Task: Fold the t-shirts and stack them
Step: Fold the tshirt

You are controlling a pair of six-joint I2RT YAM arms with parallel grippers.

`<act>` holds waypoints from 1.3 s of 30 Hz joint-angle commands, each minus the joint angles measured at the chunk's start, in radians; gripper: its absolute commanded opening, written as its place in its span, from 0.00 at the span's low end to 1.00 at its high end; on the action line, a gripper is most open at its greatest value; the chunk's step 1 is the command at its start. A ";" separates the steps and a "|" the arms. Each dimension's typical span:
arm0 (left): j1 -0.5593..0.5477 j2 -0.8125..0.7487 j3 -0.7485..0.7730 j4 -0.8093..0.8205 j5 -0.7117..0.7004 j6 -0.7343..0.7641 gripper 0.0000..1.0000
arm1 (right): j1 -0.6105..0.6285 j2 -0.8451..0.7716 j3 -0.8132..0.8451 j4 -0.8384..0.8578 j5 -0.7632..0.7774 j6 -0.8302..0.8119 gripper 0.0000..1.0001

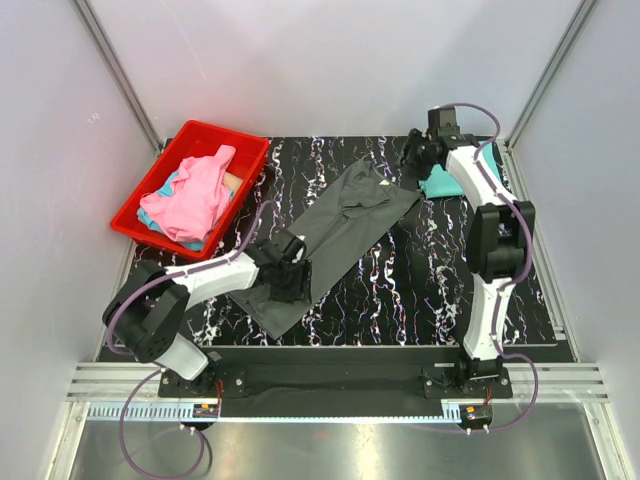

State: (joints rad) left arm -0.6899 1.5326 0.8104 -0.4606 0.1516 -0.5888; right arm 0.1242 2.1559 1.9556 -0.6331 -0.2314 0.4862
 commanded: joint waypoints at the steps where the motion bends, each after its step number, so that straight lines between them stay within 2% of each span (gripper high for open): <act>1: -0.036 0.001 -0.023 0.048 -0.024 -0.046 0.57 | -0.024 -0.103 -0.159 0.058 0.124 0.075 0.56; 3: -0.055 -0.003 -0.034 0.051 -0.026 -0.072 0.57 | -0.034 -0.119 -0.248 0.127 0.141 0.087 0.56; 7: -0.077 -0.003 -0.068 0.062 -0.038 -0.104 0.57 | -0.041 -0.091 -0.319 0.217 0.129 0.081 0.50; 11: -0.089 -0.018 -0.079 0.056 -0.049 -0.124 0.57 | -0.046 -0.036 -0.299 0.201 0.125 0.069 0.47; 16: -0.097 -0.043 -0.080 0.024 -0.075 -0.132 0.58 | -0.055 0.007 -0.284 0.216 0.170 0.063 0.51; 24: -0.100 -0.072 -0.099 -0.016 -0.093 -0.143 0.58 | -0.060 0.085 -0.231 0.184 0.250 0.032 0.50; 27: -0.100 -0.080 -0.112 -0.020 -0.095 -0.160 0.59 | -0.061 0.104 -0.233 0.188 0.254 0.032 0.45; 32: -0.102 -0.141 -0.132 0.000 -0.044 -0.247 0.59 | -0.060 0.140 -0.184 0.222 0.248 0.006 0.08; 34: -0.105 -0.205 -0.157 0.089 0.043 -0.337 0.59 | -0.060 0.185 -0.135 0.223 0.236 -0.009 0.04; 36: -0.106 -0.244 -0.160 0.192 0.121 -0.403 0.60 | -0.060 0.246 -0.043 0.233 0.148 -0.035 0.02; 38: -0.109 -0.275 -0.125 0.208 0.140 -0.439 0.60 | -0.060 0.300 0.082 0.233 0.074 -0.061 0.02; 39: -0.108 -0.275 -0.061 0.168 0.143 -0.428 0.61 | -0.060 0.326 0.126 0.230 0.020 -0.066 0.03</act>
State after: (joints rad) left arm -0.7925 1.3033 0.6521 -0.3721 0.2073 -0.9337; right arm 0.0689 2.4107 1.9522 -0.4294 -0.0902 0.4763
